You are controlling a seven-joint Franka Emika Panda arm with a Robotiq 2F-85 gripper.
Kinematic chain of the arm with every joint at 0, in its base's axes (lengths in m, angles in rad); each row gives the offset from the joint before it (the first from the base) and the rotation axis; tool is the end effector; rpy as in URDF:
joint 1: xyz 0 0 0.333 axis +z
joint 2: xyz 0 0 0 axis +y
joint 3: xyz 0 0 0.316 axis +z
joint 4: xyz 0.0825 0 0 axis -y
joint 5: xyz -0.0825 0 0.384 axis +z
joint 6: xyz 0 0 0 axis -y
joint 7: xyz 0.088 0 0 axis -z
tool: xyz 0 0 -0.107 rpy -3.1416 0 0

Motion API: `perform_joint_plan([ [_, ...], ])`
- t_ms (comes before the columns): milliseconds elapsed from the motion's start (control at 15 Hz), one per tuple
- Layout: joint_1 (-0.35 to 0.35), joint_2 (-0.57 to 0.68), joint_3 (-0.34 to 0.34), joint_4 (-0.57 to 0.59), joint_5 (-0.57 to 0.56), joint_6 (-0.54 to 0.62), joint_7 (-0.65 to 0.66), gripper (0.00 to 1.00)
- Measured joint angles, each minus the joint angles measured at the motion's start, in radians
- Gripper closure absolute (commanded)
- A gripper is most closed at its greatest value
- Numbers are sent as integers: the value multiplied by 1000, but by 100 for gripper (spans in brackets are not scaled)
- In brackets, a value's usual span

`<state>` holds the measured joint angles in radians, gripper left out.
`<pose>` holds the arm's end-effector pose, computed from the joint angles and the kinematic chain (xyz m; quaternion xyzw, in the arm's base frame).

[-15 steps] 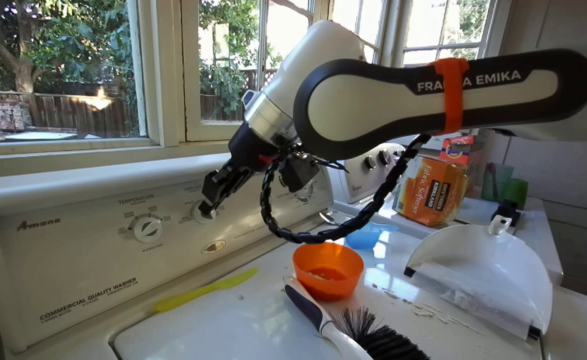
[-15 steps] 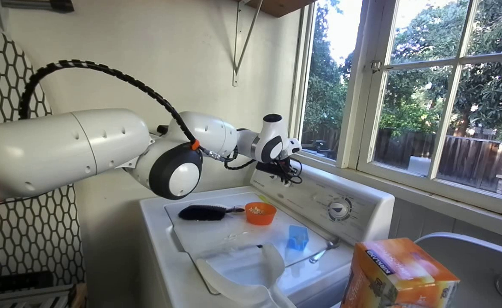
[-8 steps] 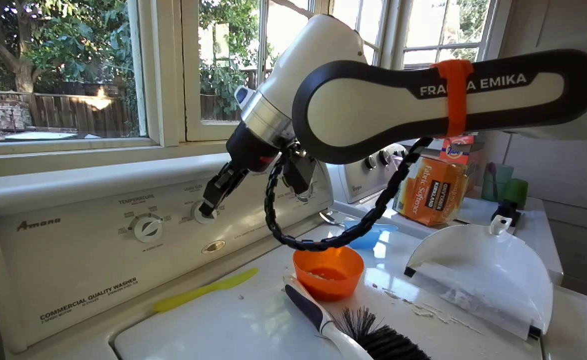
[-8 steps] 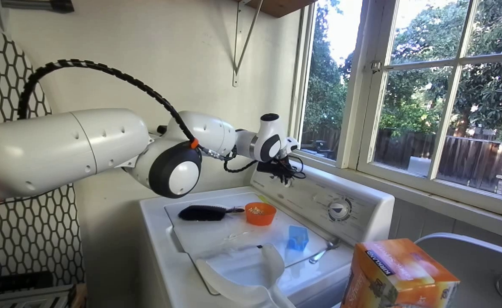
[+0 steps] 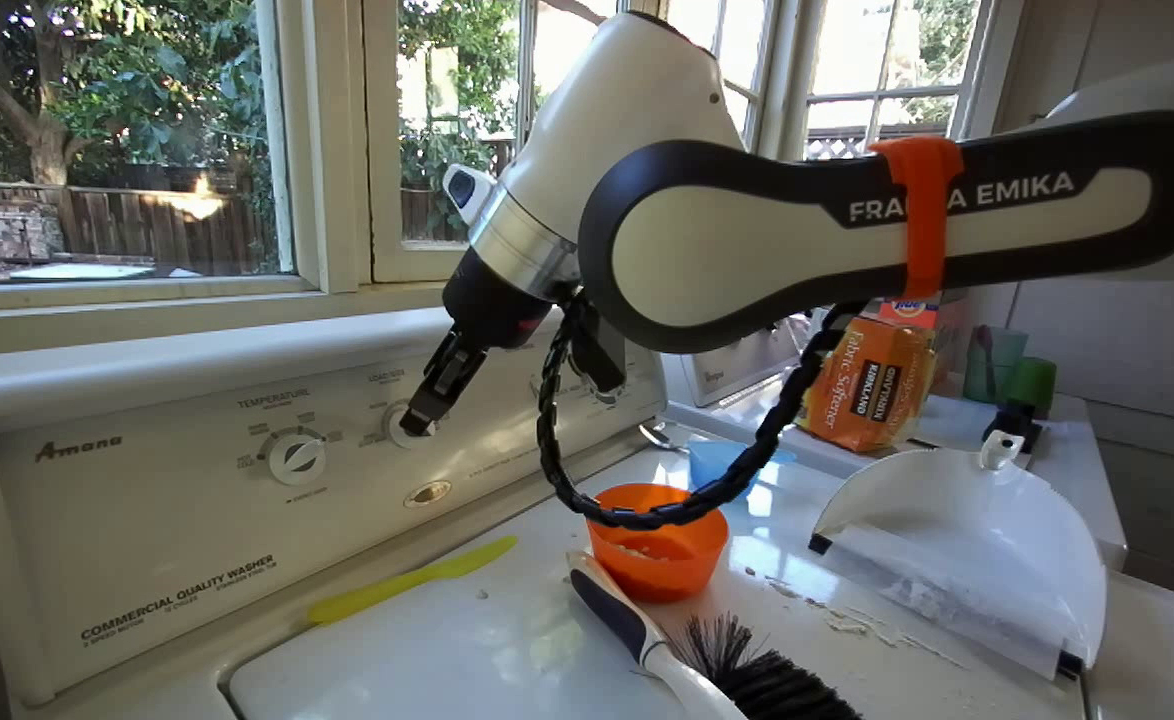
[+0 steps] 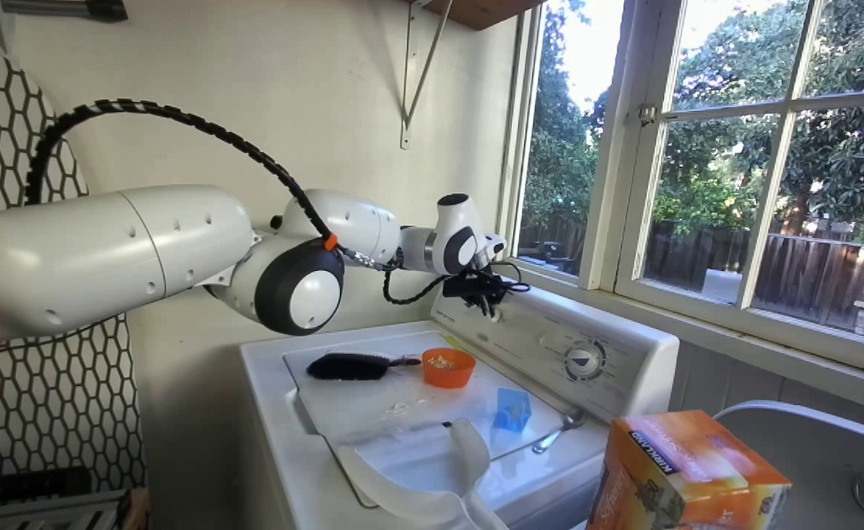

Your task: Turn the second knob on the washing machine on the left to the left.

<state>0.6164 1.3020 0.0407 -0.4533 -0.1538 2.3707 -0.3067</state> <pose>0.6910 0.4998 0.3117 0.8358 0.4554 0.3067 0.0001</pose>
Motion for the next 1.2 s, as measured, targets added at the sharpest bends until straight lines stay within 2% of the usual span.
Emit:
perform_joint_plan([
  [267,17,-10,-29,0,-38,-70,-37,96],
  [467,29,-12,-47,-5,-60,-182,-75,93],
  [533,34,-10,-49,-6,-65,-228,-89,76],
  [600,40,-9,-50,-6,-71,-277,-106,74],
  [800,54,-10,-54,-2,-86,-355,-138,54],
  [933,62,-13,-64,0,-99,-360,-146,35],
  [1200,77,-31,-86,1,-117,-360,-146,5],
])
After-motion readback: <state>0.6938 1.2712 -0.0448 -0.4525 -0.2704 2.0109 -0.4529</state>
